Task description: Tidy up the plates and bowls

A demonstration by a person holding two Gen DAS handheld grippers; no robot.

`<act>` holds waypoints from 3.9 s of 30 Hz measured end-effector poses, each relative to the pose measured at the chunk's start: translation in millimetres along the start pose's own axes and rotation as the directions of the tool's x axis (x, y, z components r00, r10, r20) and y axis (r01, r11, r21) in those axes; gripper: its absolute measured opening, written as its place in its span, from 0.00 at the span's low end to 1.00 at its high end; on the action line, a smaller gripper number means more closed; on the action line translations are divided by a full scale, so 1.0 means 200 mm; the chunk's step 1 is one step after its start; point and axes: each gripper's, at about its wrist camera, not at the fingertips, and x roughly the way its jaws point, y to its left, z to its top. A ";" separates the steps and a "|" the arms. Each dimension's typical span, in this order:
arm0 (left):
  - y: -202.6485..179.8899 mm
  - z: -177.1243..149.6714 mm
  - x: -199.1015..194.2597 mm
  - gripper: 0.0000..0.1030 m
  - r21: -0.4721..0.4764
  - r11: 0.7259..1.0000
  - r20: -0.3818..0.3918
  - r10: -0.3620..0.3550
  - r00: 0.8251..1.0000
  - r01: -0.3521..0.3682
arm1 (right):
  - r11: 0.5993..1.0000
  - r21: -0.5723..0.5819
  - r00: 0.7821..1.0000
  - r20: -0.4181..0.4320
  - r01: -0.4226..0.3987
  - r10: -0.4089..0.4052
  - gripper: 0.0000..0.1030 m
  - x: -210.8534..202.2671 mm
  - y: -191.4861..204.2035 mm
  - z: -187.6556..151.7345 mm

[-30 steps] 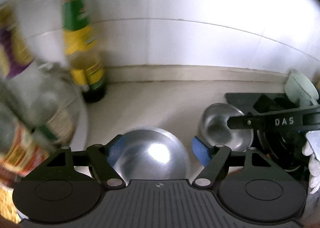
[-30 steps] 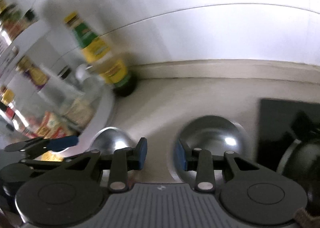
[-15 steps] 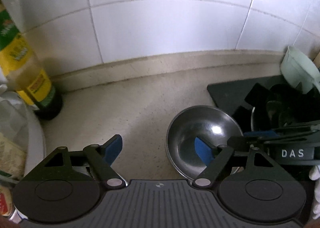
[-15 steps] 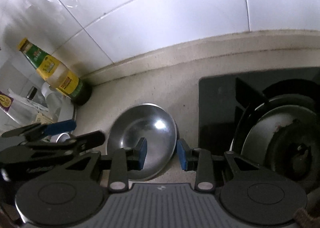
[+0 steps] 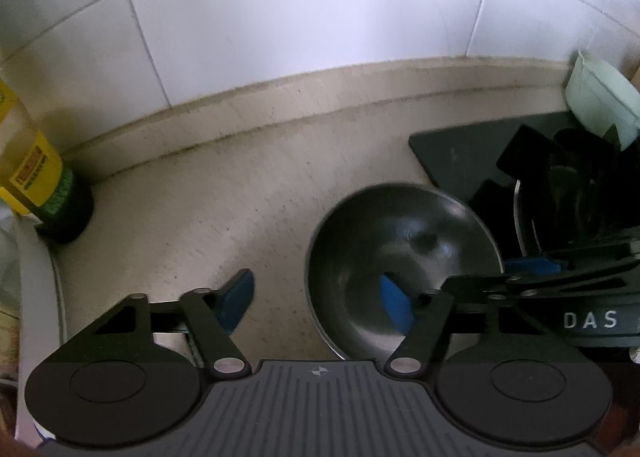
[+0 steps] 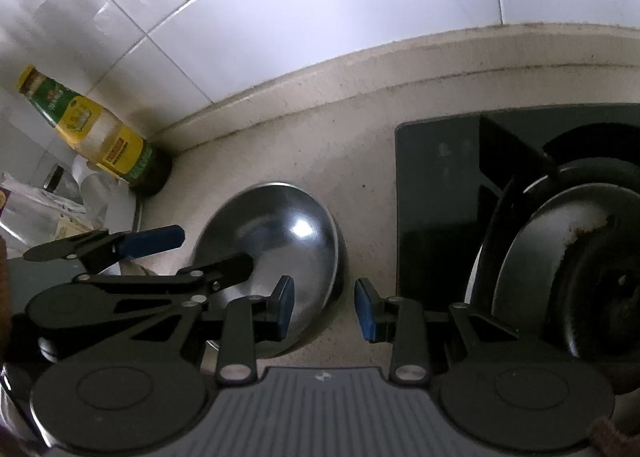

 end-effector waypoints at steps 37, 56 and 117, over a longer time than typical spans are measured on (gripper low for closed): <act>-0.08 -0.01 -0.13 0.52 0.034 0.998 0.077 -0.050 0.996 0.048 | 0.999 0.026 0.999 0.020 -0.048 0.048 0.15 -0.01 -0.03 0.02; 0.00 -0.06 -0.47 0.53 -0.022 1.000 0.215 -0.002 0.977 0.007 | 0.996 -0.055 0.992 0.101 -0.069 0.074 0.15 -0.21 0.17 0.06; 0.43 -0.63 -0.75 0.71 -0.238 0.965 0.212 0.158 0.965 -0.106 | 0.938 -0.345 0.999 0.032 -0.014 0.026 0.25 0.11 0.73 -0.11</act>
